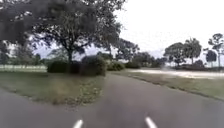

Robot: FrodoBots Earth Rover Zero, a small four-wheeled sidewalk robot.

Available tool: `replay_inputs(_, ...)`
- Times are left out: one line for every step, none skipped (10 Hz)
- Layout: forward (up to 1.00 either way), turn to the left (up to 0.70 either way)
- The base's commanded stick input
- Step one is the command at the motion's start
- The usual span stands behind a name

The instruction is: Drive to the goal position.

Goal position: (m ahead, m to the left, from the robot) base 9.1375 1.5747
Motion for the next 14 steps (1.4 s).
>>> replay_inputs(0.84,0.03)
replay_inputs(0.84,0.03)
replay_inputs(0.84,0.03)
replay_inputs(0.84,0.03)
replay_inputs(0.84,0.03)
replay_inputs(0.84,0.03)
replay_inputs(0.84,0.03)
replay_inputs(0.84,0.03)
replay_inputs(0.84,0.03)
replay_inputs(0.84,0.03)
replay_inputs(0.84,0.03)
replay_inputs(0.84,0.03)
replay_inputs(0.84,0.03)
replay_inputs(0.84,0.03)
